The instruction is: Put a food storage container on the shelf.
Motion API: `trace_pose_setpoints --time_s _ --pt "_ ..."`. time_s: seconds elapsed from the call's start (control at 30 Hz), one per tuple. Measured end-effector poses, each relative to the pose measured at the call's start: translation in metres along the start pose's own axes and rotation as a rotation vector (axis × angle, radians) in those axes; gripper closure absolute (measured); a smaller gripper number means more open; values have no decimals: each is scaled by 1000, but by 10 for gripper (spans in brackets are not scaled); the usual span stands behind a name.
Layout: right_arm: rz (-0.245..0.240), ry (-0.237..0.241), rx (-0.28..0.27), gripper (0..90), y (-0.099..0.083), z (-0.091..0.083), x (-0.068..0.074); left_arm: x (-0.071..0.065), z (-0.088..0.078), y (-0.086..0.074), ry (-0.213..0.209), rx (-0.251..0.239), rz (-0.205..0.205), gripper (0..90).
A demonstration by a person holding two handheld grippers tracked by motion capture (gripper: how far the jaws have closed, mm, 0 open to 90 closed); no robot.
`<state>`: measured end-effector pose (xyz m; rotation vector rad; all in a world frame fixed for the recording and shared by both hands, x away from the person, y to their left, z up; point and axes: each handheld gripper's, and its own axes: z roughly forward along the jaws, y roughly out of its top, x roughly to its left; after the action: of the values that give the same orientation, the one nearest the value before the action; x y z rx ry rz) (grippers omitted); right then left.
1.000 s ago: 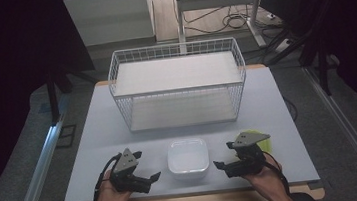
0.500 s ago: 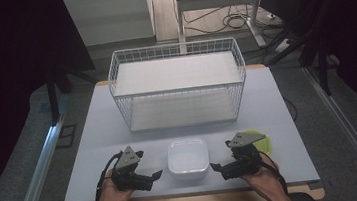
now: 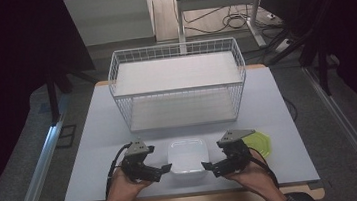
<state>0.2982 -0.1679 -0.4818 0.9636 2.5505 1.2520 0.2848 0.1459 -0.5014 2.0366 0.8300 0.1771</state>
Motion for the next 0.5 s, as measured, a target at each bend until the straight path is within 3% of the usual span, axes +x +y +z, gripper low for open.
trace_pose_setpoints --time_s 0.2,0.37,0.47,0.5 --pt "49 46 49 128 4 14 -5 4 10 5 -46 23 -1 105" --pt "94 106 70 201 8 21 -9 9 21 7 -125 40 -48 115" --pt "100 113 81 265 10 21 -6 9 22 5 -179 51 -75 149" --pt "102 119 83 295 10 20 -5 8 23 5 -177 55 -84 130"
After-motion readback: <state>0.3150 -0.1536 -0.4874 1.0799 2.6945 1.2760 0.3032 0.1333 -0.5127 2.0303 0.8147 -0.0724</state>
